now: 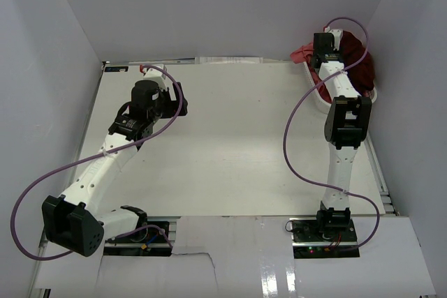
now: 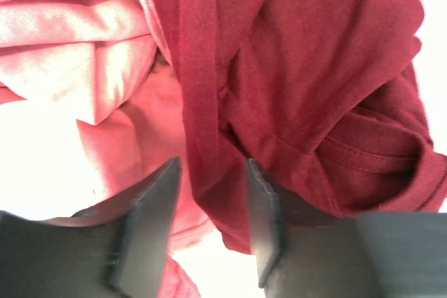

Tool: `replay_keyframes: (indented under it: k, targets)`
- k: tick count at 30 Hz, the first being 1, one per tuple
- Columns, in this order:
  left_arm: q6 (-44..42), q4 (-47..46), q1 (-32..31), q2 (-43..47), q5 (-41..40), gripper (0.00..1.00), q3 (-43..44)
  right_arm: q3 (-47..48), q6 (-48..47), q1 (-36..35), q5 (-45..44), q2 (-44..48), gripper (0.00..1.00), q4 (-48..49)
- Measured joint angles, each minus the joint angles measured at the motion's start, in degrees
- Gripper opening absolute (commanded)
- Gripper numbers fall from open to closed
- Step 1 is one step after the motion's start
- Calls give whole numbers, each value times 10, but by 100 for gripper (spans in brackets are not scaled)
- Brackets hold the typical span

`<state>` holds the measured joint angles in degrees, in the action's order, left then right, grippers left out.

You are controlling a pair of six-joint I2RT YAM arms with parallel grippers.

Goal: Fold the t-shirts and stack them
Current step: Grab crumpled tshirt from bin with the right arm, then move the tshirt to the center of the board

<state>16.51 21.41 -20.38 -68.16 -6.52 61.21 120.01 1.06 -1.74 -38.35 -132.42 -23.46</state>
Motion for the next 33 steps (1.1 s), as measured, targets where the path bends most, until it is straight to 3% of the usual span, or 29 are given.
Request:
replay_keyframes:
  k: [10,20,26,30,33]
  targets:
    - [0,0,0,0,-5,98,0,0,3,0,15,-3,8,0]
    - [0,0,0,0,-5,98,0,32,4,-5,68,1,8,-15]
    - [0,1,0,-1,-5,98,0,31,20,-35,190,111,8,-77]
    - [0,2,0,-1,-5,98,0,24,23,-115,237,249,8,-109]
    - [0,4,0,-1,-5,98,0,45,15,-228,254,334,8,-141]
